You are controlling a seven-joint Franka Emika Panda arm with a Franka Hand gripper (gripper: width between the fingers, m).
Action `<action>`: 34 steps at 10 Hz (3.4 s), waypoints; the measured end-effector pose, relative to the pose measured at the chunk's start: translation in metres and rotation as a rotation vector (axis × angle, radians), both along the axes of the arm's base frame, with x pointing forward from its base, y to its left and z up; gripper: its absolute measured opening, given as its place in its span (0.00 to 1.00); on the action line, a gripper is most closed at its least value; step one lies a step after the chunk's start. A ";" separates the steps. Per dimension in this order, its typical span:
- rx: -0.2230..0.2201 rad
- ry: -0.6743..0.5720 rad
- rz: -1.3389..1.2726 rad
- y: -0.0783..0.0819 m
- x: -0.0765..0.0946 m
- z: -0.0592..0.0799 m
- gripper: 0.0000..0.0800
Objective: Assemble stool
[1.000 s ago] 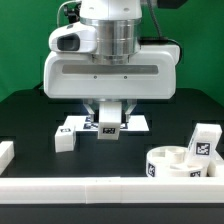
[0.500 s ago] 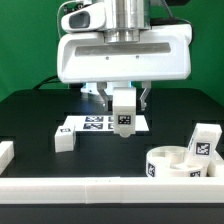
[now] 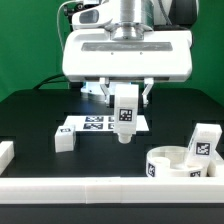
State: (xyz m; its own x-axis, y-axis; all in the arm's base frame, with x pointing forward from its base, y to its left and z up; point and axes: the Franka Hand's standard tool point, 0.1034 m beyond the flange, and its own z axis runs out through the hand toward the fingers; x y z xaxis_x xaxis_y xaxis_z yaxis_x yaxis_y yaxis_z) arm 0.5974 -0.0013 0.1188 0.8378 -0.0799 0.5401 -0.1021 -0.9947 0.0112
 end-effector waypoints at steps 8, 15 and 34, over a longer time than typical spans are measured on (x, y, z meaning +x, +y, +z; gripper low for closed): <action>0.015 -0.041 0.045 0.044 0.008 -0.007 0.42; 0.002 -0.045 0.064 0.049 0.018 -0.018 0.42; -0.004 -0.022 0.080 0.057 0.009 -0.040 0.42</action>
Offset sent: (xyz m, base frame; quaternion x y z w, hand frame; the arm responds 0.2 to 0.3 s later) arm 0.0000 0.0000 0.0000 0.0000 0.0000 0.0000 1.0000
